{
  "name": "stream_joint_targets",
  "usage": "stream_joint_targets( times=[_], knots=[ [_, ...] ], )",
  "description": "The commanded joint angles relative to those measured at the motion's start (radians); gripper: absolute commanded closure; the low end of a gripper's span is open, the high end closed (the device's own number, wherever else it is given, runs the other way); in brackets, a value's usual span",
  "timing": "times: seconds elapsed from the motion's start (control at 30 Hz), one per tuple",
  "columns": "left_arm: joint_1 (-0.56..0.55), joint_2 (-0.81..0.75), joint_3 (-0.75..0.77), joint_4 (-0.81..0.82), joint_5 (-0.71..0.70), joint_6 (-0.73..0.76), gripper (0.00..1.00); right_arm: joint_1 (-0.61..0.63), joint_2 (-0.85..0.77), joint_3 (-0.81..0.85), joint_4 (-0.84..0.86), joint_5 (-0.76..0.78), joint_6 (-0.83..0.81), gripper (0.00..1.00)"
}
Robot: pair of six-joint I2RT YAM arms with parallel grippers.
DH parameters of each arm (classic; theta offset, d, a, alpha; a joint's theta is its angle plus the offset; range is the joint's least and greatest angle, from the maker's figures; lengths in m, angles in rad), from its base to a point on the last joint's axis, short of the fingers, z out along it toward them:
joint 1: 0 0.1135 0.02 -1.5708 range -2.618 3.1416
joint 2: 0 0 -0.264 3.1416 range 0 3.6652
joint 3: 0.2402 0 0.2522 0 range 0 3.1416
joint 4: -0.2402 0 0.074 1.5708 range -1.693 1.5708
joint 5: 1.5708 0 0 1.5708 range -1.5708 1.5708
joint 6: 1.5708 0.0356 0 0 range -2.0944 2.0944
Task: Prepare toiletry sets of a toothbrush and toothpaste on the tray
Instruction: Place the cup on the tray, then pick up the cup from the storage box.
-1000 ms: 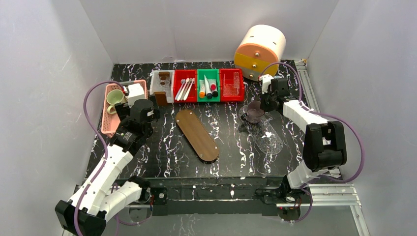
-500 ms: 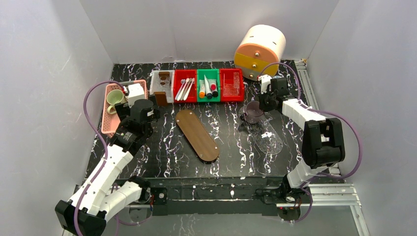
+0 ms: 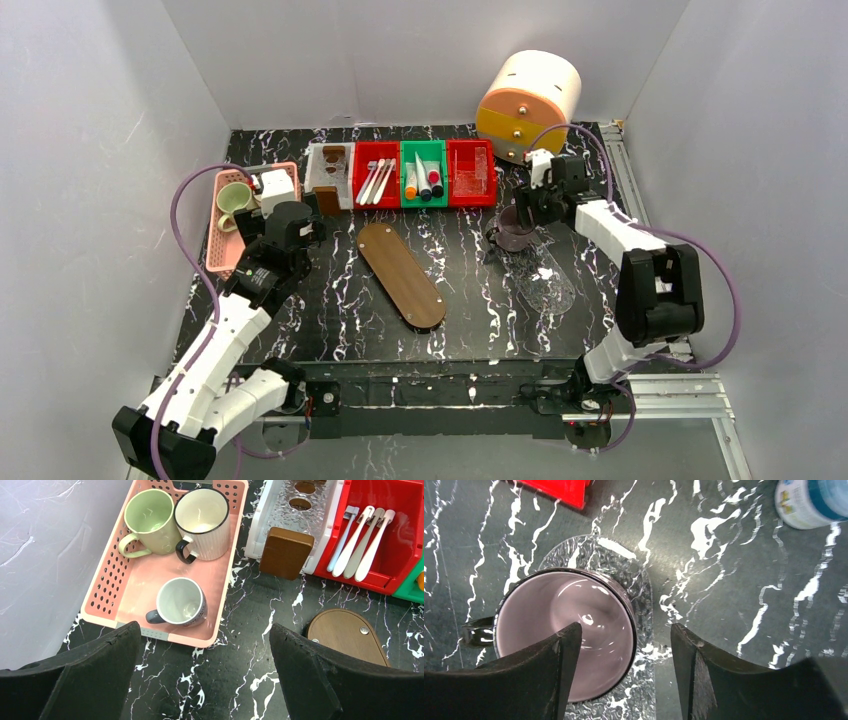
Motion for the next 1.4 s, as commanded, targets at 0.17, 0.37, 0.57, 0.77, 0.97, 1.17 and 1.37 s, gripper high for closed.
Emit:
stream_joint_targets(
  times=[0.17,0.37,0.57,0.77,0.97,1.17,1.37],
  knots=[
    [0.023,-0.001,-0.018,0.013,-0.026,0.001,0.02,-0.001,-0.264,-0.023,0.099,0.05,0.152,0.15],
    [0.051,0.021,-0.02,0.02,-0.013,-0.004,0.02,-0.002,-0.415,-0.09,0.16,0.085,0.259,0.02],
    [0.155,0.078,0.005,0.005,0.027,-0.036,0.02,-0.002,-0.534,-0.178,0.221,0.096,0.315,0.01],
    [0.305,0.166,0.037,-0.03,0.114,-0.104,0.02,-0.002,-0.627,-0.242,0.29,0.064,0.35,0.01],
    [0.501,0.281,0.04,-0.038,0.293,-0.171,0.08,-0.002,-0.686,-0.279,0.324,0.05,0.37,0.01],
    [0.589,0.385,0.05,-0.022,0.391,-0.172,0.18,-0.001,-0.709,-0.293,0.339,0.044,0.38,0.01],
    [0.622,0.484,0.076,-0.01,0.478,-0.161,0.36,-0.001,-0.709,-0.3,0.346,0.034,0.385,0.01]
  ],
)
